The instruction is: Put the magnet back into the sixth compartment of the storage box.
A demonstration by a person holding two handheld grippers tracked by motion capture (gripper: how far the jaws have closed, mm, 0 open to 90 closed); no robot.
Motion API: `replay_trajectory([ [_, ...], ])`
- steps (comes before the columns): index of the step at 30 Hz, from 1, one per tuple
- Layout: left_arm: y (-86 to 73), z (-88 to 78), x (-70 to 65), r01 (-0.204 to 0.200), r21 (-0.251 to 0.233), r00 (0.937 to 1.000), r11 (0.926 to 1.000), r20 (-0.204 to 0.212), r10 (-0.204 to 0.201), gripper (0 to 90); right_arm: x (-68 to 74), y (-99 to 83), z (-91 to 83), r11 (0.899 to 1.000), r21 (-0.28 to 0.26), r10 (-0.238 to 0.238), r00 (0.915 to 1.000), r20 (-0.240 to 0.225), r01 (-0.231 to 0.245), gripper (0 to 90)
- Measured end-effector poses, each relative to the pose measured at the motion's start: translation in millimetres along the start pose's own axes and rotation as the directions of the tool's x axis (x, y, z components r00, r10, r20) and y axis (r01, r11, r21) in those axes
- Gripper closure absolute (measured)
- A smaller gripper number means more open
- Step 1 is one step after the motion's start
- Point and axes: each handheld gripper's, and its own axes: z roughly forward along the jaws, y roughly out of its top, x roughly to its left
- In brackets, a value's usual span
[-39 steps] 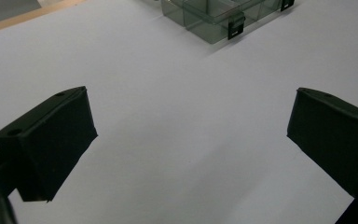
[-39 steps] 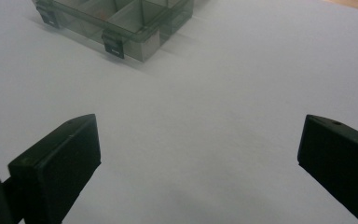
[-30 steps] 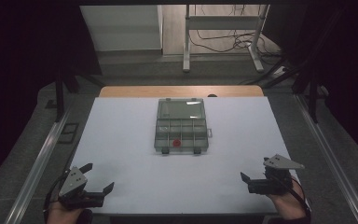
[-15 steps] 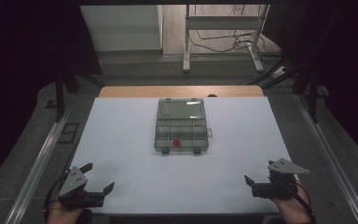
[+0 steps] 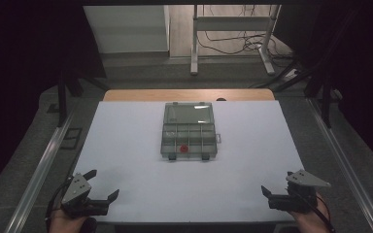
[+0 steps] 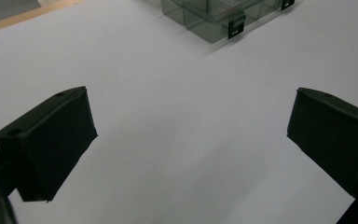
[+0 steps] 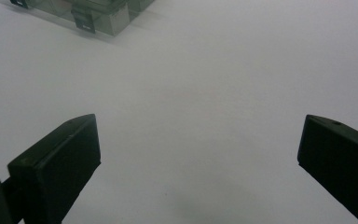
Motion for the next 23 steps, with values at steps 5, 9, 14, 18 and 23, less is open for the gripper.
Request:
replay_trajectory([
  [5, 0.0, 0.1, -0.1, -0.001, 0.0, 1.0, 1.0, -0.001, 0.001, 1.4, -1.1, -4.7, -4.0, 1.0, 0.006, 0.004, 0.9999, 0.012, -0.004, 0.0],
  [9, 0.0, 0.2, -0.1, 0.0, 0.0, 1.0, 1.0, -0.001, 0.0, 1.4, -2.2, -8.9, -7.5, 1.0, 0.006, 0.01, 0.9996, 0.025, -0.011, 0.0],
  [14, 0.0, 0.3, -0.2, -0.001, 0.001, 1.0, 1.0, -0.001, 0.001, 1.4, -4.3, -15.4, -10.4, 1.0, 0.018, 0.02, 0.9988, 0.046, -0.021, 0.0],
  [18, 0.1, 0.4, -0.3, -0.002, 0.002, 1.0, 1.0, -0.002, 0.002, 1.4, -4.8, -19.4, -9.2, 0.999, 0.042, 0.011, 0.9979, 0.064, -0.014, 0.0],
  [23, 0.6, 1.2, -0.5, -0.002, 0.004, 1.0, 1.0, -0.002, 0.002, 1.4, -4.0, -19.5, -8.9, 0.999, 0.044, 0.005, 0.9972, 0.074, -0.008, 0.0],
])
